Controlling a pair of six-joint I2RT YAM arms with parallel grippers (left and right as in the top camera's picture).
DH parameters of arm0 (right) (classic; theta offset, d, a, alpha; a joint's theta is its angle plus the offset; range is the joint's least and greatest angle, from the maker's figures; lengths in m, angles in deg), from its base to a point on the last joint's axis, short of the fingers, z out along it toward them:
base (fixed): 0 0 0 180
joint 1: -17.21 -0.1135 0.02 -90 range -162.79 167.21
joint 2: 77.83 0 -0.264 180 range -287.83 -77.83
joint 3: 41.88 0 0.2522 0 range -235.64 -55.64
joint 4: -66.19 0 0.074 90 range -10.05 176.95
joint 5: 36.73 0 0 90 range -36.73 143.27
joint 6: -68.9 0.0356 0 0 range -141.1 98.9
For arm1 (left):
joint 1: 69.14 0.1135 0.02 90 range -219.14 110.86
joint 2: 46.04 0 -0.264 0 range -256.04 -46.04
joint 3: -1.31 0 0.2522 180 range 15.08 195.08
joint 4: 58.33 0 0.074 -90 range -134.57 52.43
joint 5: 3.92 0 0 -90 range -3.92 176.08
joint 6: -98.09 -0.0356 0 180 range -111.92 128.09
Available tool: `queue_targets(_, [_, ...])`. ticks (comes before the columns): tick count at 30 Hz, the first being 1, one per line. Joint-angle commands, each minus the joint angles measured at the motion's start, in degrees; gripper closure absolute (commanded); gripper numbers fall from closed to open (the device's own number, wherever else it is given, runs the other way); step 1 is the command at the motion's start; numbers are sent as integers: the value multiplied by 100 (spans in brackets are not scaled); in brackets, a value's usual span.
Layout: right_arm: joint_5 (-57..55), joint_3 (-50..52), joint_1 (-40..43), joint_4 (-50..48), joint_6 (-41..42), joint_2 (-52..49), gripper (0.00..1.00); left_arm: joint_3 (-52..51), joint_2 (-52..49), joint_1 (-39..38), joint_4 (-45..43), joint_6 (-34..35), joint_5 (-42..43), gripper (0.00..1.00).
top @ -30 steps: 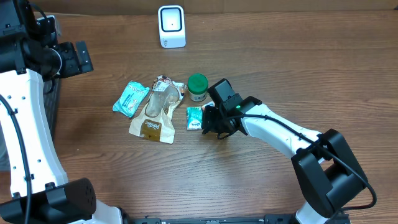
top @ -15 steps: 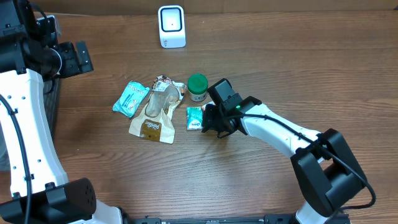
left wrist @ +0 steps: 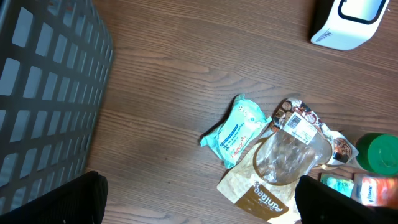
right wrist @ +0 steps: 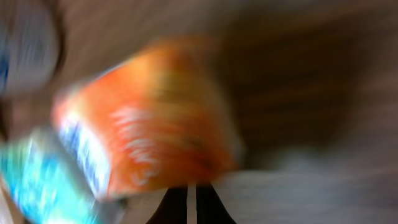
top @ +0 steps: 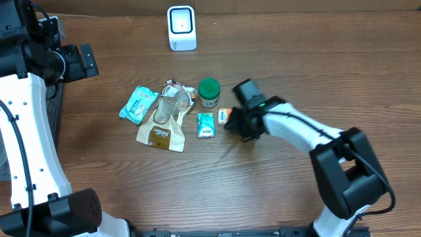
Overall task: Scan the item barcode
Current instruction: 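Lower the right gripper and grasp the orange Kleenex pack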
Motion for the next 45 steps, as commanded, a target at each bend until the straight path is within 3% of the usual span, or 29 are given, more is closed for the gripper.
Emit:
queue_targets(1, [76, 28, 671, -240, -7, -2, 96, 63, 0, -39, -4, 55, 39, 0])
queue_targets(10, [1014, 28, 1239, -1408, -881, -2, 95, 63, 0, -39, -4, 55, 39, 0])
queue_targets(15, [1729, 28, 1163, -1056, -866, -2, 82, 63, 0, -39, -4, 55, 39, 0])
queue_targets(23, [1329, 28, 702, -566, -595, -2, 66, 63, 0, -39, -4, 55, 39, 1])
queue_targets(29, [407, 31, 321, -577, 87, -31, 66, 63, 0, -39, -4, 55, 39, 0])
queue_targets(35, [260, 31, 245, -568, 98, -35, 73, 63, 0, -39, -7, 55, 39, 0])
queue_targets(40, [245, 31, 245, -546, -22, -35, 83, 63, 0, -39, -4, 55, 39, 0])
queue_targets(45, [245, 31, 245, -610, -79, -35, 83, 63, 0, -39, -7, 55, 39, 1])
